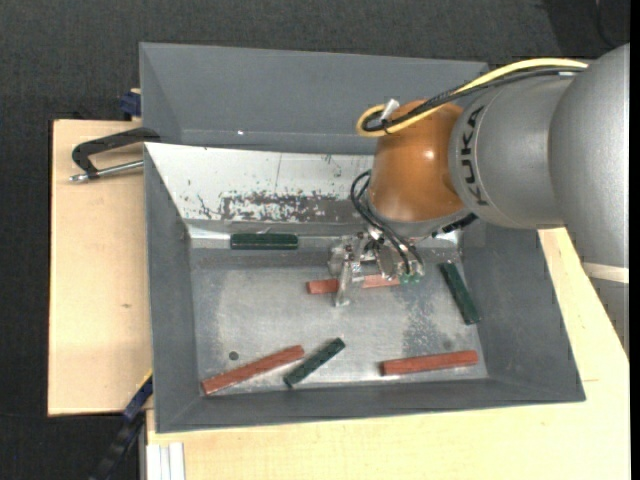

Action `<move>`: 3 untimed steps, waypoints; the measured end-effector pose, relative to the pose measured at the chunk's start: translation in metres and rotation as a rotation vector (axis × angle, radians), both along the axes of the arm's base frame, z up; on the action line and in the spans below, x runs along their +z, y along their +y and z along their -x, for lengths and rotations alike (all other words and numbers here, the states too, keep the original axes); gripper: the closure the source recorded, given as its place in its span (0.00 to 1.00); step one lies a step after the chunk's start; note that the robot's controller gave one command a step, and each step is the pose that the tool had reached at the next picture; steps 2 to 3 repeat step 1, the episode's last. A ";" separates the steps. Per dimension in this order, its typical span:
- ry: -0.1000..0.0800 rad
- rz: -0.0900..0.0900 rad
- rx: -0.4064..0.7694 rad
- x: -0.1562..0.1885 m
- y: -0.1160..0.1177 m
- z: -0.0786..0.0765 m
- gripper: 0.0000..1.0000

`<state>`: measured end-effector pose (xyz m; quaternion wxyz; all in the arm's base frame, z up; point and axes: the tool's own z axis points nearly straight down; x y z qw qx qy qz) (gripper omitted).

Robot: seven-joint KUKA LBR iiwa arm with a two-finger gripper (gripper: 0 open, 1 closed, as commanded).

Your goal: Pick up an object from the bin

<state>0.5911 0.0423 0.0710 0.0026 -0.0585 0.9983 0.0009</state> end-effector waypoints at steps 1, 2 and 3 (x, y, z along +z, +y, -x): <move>-0.002 0.000 0.004 0.151 0.012 -0.005 1.00; -0.002 0.000 0.004 0.151 0.012 -0.005 1.00; -0.002 0.000 0.004 0.151 0.012 -0.005 1.00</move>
Offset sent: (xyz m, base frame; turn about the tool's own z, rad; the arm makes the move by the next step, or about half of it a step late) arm 0.0000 0.0000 0.0000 0.0000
